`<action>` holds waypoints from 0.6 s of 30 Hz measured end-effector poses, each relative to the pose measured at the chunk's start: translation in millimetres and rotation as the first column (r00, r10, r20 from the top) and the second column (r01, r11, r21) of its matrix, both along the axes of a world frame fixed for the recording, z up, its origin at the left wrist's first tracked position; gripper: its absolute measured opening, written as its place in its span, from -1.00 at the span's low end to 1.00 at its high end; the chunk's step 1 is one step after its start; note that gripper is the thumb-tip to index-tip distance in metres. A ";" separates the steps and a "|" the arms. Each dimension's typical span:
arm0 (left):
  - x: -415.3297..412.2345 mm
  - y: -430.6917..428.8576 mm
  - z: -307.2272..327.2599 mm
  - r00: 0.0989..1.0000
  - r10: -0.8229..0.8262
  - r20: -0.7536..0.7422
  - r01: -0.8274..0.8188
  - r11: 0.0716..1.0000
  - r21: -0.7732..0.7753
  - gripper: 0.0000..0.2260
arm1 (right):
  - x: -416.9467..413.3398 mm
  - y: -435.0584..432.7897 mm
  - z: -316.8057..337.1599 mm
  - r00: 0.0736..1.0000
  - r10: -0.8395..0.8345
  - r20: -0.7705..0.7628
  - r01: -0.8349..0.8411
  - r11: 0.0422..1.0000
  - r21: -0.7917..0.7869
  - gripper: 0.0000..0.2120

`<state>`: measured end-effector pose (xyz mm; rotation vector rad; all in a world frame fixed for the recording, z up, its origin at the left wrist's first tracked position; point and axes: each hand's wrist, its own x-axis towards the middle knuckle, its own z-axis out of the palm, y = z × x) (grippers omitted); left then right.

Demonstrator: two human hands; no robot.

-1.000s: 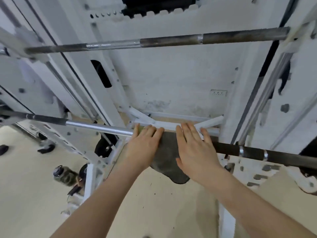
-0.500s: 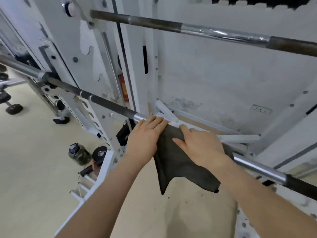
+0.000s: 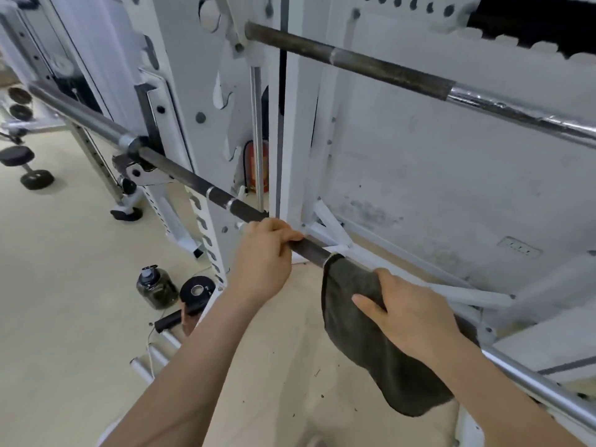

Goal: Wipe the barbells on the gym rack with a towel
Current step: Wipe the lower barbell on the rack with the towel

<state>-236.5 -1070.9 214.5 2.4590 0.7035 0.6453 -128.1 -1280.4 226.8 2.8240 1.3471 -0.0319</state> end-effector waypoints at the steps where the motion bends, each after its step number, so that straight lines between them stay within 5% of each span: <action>1: -2.7 0.5 -1.7 1.000 -0.003 0.028 0.002 1.000 0.024 -0.66 | -0.1 19.7 -0.9 1.000 0.016 -0.001 -0.016 1.000 -0.019 -0.48; 6: -6.3 6.2 -8.3 0.999 0.009 0.049 -0.008 1.000 -0.022 -0.58 | -10.9 122.6 -3.1 0.990 0.137 0.018 -0.137 0.990 0.033 -0.68; 13: 0.3 60.5 -6.3 0.938 0.293 0.186 -0.287 0.956 -0.058 -0.59 | -10.2 228.2 -2.7 0.945 0.286 -0.156 -0.267 0.955 0.130 -0.76; 18: -1.7 83.3 -11.6 0.869 0.436 0.234 -0.327 0.860 -0.391 -0.73 | -2.5 254.2 1.1 0.846 0.314 -0.431 -0.276 0.949 0.149 -0.76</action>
